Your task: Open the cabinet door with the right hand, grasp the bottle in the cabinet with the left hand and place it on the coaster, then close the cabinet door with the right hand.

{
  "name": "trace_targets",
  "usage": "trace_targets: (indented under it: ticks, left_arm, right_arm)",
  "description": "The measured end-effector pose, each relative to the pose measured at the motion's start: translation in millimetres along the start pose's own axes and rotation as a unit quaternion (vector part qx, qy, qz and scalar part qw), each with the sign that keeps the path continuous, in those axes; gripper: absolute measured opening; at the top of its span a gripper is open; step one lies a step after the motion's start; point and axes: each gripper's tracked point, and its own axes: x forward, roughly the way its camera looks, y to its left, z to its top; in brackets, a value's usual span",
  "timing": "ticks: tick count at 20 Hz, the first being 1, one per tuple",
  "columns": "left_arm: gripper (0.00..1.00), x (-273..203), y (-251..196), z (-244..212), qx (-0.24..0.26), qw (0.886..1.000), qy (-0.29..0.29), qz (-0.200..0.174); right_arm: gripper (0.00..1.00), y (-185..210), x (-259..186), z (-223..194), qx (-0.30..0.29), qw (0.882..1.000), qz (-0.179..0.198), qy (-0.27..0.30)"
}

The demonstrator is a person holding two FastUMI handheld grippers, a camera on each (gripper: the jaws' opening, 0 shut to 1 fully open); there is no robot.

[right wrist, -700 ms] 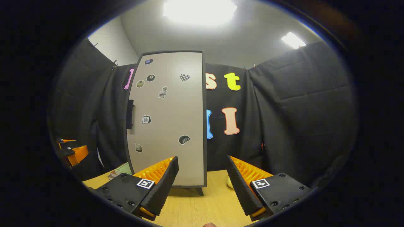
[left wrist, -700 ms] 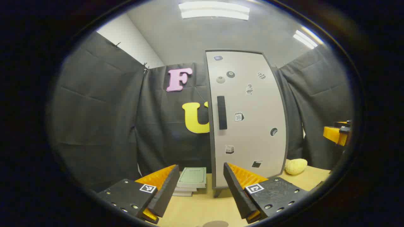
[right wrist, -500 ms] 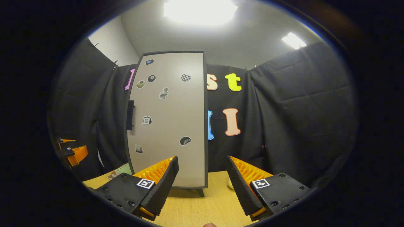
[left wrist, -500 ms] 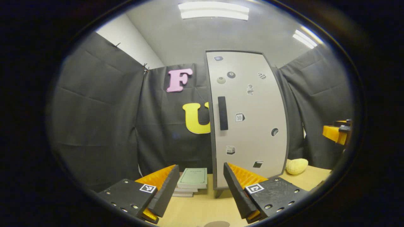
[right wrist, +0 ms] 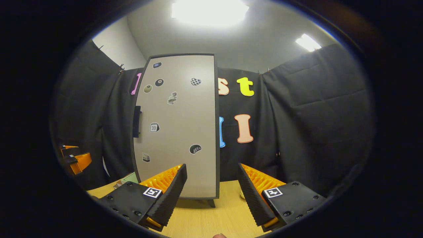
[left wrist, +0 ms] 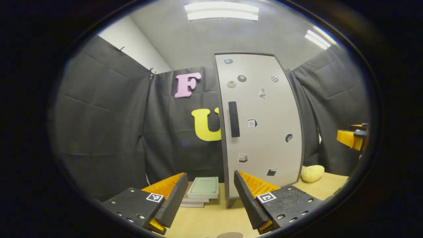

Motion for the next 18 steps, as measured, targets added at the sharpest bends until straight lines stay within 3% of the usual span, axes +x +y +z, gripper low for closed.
trace_targets:
  ticks: [9, 18]
  left_arm:
    - [0.86, -5.7, 9.8, 3.4, 0.0, 1.0, -0.003, 0.013]
    - [0.85, -42.0, 98.8, -5.6, 0.021, 0.995, 0.008, 0.099]
  right_arm:
    - [0.96, 15.5, 12.1, 9.7, 0.012, 1.0, 0.02, -0.001]
    - [0.96, 112.1, 71.2, 64.1, 0.024, 0.994, 0.107, -0.027]
